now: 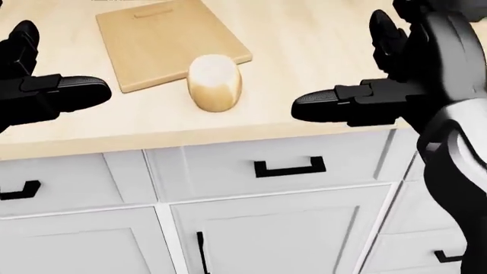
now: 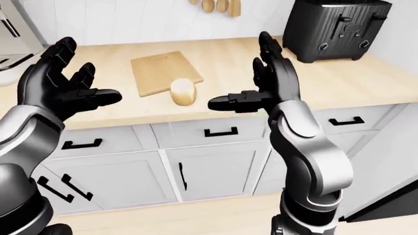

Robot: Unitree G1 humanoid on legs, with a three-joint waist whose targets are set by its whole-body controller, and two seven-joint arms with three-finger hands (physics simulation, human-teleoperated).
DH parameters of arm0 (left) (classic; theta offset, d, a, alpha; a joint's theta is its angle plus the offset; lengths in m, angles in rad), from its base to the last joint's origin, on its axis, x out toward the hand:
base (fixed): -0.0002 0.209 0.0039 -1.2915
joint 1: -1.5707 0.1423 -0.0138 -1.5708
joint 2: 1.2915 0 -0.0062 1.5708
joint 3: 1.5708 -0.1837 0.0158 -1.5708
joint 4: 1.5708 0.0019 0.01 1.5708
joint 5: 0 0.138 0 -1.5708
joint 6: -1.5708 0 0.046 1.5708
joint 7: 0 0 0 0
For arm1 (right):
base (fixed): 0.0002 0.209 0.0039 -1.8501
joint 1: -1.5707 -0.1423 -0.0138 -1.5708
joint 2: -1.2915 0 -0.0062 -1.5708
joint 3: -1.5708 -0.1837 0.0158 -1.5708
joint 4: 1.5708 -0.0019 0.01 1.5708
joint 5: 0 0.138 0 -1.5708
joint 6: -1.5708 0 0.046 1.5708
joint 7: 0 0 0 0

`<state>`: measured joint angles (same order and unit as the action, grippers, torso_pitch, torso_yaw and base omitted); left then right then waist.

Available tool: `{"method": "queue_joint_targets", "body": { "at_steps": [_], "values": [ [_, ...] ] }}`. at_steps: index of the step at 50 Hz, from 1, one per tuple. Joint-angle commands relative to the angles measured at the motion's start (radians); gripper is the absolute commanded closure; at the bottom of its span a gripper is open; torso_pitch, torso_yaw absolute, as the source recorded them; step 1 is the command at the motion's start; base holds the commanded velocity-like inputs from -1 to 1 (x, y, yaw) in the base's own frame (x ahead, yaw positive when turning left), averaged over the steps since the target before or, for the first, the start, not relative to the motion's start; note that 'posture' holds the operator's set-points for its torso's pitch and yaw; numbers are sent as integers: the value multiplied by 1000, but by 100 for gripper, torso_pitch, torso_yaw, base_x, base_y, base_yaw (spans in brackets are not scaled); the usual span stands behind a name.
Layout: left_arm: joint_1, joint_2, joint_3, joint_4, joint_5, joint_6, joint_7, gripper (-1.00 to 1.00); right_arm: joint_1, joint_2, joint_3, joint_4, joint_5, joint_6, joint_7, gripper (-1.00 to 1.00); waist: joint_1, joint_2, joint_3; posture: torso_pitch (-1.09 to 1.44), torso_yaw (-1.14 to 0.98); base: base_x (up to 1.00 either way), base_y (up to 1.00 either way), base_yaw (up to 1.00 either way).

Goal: Place the bread and cheese on the cutting board.

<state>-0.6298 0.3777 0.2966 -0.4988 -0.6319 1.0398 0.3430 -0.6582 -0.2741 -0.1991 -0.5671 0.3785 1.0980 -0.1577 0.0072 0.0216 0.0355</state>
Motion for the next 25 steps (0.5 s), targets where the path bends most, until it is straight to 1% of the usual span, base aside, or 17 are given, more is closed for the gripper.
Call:
{"method": "queue_joint_targets", "body": {
  "at_steps": [1, 3, 4, 5, 6, 7, 8, 9, 11, 13, 16, 17, 18, 19, 20, 21, 25],
  "values": [
    [-25, 8, 0, -25, 0, -37, -11, -100, -27, -13, -19, -28, -11, -40, -3, -100, -3, 0, -17, 0, 0, 11, 13, 0],
    [-27, 8, 3, -30, -2, -32, -10, -100, -31, -12, -19, -35, -10, -31, -5, -100, 0, -27, -13, 0, 0, 10, 15, 0],
    [-27, 8, 5, -29, -2, -32, -11, -100, -33, -12, -22, -36, -9, -29, -6, -100, 2, -47, -16, 0, 0, 10, 15, 0],
    [-27, 7, 5, -32, -3, -29, -9, -100, -33, -12, -22, -36, -8, -29, -6, -100, 4, -77, -22, 0, 0, 9, 15, 0],
    [-29, 7, 4, -33, -4, -26, -8, -100, -34, -12, -22, -37, -8, -27, -7, -100, 5, -74, -25, 0, 0, 9, 14, 0],
    [-30, 7, 5, -34, -5, -25, -7, -100, -32, -12, -21, -34, -10, -32, -6, -100, -5, -58, -21, 0, 0, 9, 15, 0],
    [-30, 8, 4, -33, -4, -25, -8, -100, -32, -12, -20, -32, -10, -33, -5, -100, -2, -71, -18, 0, 0, 9, 15, 0],
    [-31, 7, 4, -31, -4, -26, -8, -100, -32, -12, -18, -31, -11, -35, -4, -100, -6, -68, -23, 0, 0, 9, 15, 0],
    [-30, 7, 2, -28, -1, -30, -10, -100, -31, -12, -16, -29, -14, -37, -3, -100, -7, -57, -26, 0, 0, 9, 15, 0],
    [-31, 7, 3, -28, -1, -29, -9, -100, -31, -12, -18, -30, -13, -36, -2, -100, -8, -40, -18, 0, 0, 8, 15, 0],
    [-33, 6, 4, -31, -3, -25, -8, -100, -33, -12, -21, -34, -12, -30, -3, -100, -13, 1, -9, 0, 0, 7, 15, 0],
    [-33, 6, 6, -30, -4, -26, -8, -100, -34, -12, -21, -35, -11, -27, -4, -100, -16, 24, -16, 0, 0, 5, 15, 0],
    [-34, 7, 8, -32, -6, -24, -7, -100, -35, -12, -21, -37, -10, -24, -5, -100, -18, 61, -28, 0, 0, 3, 16, 0],
    [-33, 7, 8, -33, -7, -23, -5, -100, -32, -12, -21, -37, -11, -28, -4, -100, -25, 68, -42, 0, 0, 0, 14, 0],
    [-33, 7, 8, -35, -9, -21, -4, -100, -35, -12, -23, -40, -9, -21, -6, -100, -10, 53, -29, 0, 0, 0, 15, 0],
    [-35, 7, 9, -36, -11, -19, -2, -100, -37, -12, -24, -44, -8, -17, -8, -100, -14, 59, -24, 0, 0, 0, 15, 0],
    [-35, 9, 7, -35, -14, -18, 2, -100, -36, -15, -25, -37, -9, -24, -5, -100, -8, 15, -29, 0, 0, 0, 15, 0]
  ]
}}
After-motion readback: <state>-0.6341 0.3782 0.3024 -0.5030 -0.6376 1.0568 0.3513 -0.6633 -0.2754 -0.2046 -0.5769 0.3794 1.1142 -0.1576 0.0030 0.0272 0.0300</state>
